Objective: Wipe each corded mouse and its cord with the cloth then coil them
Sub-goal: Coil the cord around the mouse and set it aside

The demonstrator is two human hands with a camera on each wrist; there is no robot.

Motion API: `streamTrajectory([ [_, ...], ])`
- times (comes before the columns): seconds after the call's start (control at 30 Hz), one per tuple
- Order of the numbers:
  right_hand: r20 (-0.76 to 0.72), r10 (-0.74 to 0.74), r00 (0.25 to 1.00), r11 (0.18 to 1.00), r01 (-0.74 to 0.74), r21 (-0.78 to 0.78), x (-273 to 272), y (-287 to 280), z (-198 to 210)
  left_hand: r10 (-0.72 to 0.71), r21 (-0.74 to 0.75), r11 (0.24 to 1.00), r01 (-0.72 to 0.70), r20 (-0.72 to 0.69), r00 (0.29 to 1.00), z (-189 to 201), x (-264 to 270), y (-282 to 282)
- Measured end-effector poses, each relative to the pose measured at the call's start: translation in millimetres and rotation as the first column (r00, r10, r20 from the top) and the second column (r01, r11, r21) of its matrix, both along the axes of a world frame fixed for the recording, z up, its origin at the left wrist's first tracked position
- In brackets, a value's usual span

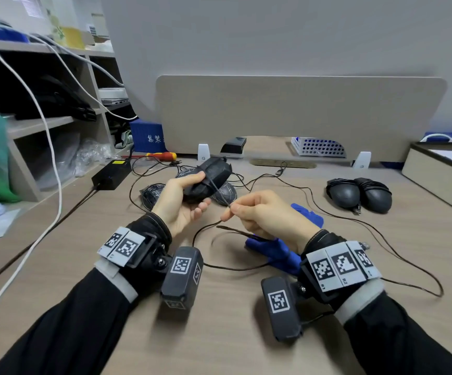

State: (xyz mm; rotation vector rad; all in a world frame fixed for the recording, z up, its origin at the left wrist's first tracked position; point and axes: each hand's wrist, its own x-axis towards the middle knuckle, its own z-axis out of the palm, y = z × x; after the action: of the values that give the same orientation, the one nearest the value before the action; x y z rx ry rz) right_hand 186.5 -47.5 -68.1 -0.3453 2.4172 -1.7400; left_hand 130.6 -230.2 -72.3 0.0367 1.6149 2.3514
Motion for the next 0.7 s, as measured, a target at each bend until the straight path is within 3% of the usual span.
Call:
streamTrajectory([
  [0.23,0.151,0.01,0.988,0.999,-0.017,0.041,0,10,-1,-0.206,-0.026,0.978,0.205,-0.164,0.965,5,13,9],
  [0.4,0.052,-0.228,0.972,0.973,0.227,0.03,-4,19,-3,-0.313,-0.049,0.949,0.313,-0.299,0.902,8,22,10],
  [0.5,0.033,-0.334,0.942,0.942,0.334,-0.022,-8,25,-3,-0.377,-0.051,0.923,0.381,-0.304,0.875,5,26,13],
  [0.63,0.013,-0.373,0.928,0.919,0.371,-0.134,-7,31,1,-0.539,-0.402,0.82,0.406,-0.307,0.784,2,28,21],
  [0.7,-0.027,-0.364,0.931,0.926,0.359,-0.121,-5,29,4,-0.533,-0.519,0.784,0.341,-0.281,0.798,3,29,24],
])
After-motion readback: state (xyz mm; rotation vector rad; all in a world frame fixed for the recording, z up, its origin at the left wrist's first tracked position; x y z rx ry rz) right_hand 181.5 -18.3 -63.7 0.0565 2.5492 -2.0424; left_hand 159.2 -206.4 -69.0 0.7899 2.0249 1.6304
